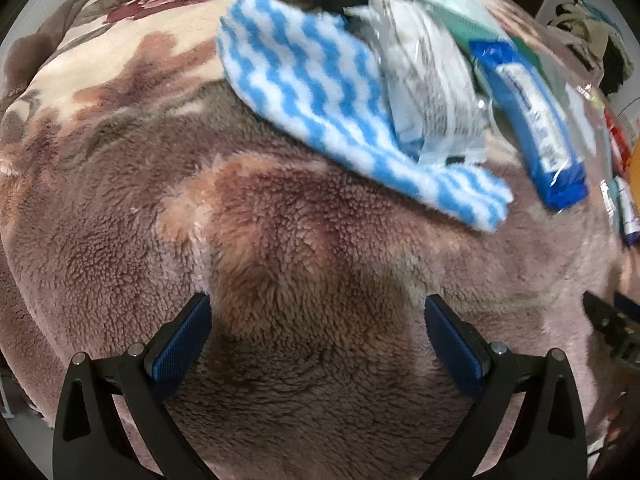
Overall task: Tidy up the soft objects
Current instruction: 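Grasp the blue striped cloth with the left tool while the right tool grasps the clear zip bag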
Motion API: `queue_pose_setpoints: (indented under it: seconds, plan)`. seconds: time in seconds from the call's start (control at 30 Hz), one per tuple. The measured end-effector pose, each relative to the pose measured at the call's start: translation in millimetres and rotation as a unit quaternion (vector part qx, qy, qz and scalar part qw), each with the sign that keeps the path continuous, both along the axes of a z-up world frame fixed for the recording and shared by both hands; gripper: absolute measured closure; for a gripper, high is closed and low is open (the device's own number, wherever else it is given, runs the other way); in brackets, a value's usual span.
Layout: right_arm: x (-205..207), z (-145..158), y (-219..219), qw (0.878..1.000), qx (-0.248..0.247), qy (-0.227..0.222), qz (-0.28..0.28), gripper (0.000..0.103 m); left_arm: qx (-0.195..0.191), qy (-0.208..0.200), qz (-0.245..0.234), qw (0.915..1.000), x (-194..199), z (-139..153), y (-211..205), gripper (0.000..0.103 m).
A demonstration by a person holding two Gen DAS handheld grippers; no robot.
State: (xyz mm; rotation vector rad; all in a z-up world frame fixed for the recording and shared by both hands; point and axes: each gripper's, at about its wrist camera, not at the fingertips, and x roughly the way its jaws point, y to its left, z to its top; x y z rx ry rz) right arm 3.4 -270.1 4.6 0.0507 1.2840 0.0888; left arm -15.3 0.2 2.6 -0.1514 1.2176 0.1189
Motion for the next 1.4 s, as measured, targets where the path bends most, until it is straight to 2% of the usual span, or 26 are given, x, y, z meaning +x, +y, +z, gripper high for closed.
queue_pose_setpoints:
  seconds: [0.13,0.27,0.4,0.53,0.6,0.73,0.83,0.9,0.93,0.97,1.0,1.03,1.07,1.2,1.27,1.33,1.37,1.4]
  plan:
    - [2,-1,-2,1.0,0.007,-0.002,0.002,0.0,-0.018,-0.04,0.012,0.999,-5,28,15,0.001]
    - [1,-1,-4,1.0,0.006,-0.003,0.001,0.0,-0.029,-0.078,0.069,0.9941,4,59,46,0.001]
    - [-1,-1,-1,1.0,0.002,-0.006,-0.003,0.0,-0.049,-0.069,0.101,0.9913,38,66,65,0.001]
    - [-1,-1,0,1.0,0.003,-0.008,-0.003,0.0,-0.063,-0.048,0.11,0.9908,74,59,69,0.002]
    - [-5,11,4,1.0,0.001,-0.015,-0.003,0.001,-0.069,-0.039,0.117,0.99,88,54,68,0.002]
    - [3,54,12,0.996,0.017,-0.089,0.002,0.001,-0.07,-0.024,0.139,0.9875,96,40,66,0.007]
    - [30,67,8,0.994,0.049,-0.097,-0.029,0.0,-0.074,-0.015,0.146,0.9864,100,32,67,0.018]
    - [55,67,4,0.993,0.061,-0.085,-0.054,0.0,-0.079,-0.012,0.142,0.9867,99,30,65,0.033]
    - [69,65,3,0.993,0.061,-0.08,-0.069,0.0,-0.081,-0.011,0.137,0.9872,99,29,65,0.049]
    - [79,65,2,0.992,0.056,-0.079,-0.08,0.0,-0.085,-0.01,0.128,0.988,100,29,63,0.059]
    - [89,64,3,0.992,0.049,-0.079,-0.09,0.0,-0.086,-0.013,0.12,0.989,99,30,62,0.065]
    - [95,65,4,0.991,0.046,-0.082,-0.095,0.0,-0.087,-0.017,0.109,0.9901,99,32,60,0.076]
    - [104,66,8,0.991,0.044,-0.084,-0.098,0.0,-0.088,-0.019,0.099,0.991,98,34,58,0.082]
    - [132,54,13,0.992,0.035,-0.059,-0.103,0.0,-0.085,-0.03,0.08,0.9927,94,44,55,0.085]
    - [138,51,20,0.994,0.028,-0.052,-0.095,0.008,-0.088,-0.035,0.077,0.9925,90,48,57,0.088]
    - [139,50,30,0.995,0.007,-0.056,-0.078,0.043,-0.095,-0.039,0.075,0.9919,87,51,58,0.09]
    - [137,50,31,0.995,-0.008,-0.057,-0.076,0.051,-0.098,-0.041,0.075,0.9915,85,53,59,0.091]
    - [136,50,30,0.995,-0.015,-0.059,-0.075,0.077,-0.101,-0.044,0.076,0.991,82,55,60,0.091]
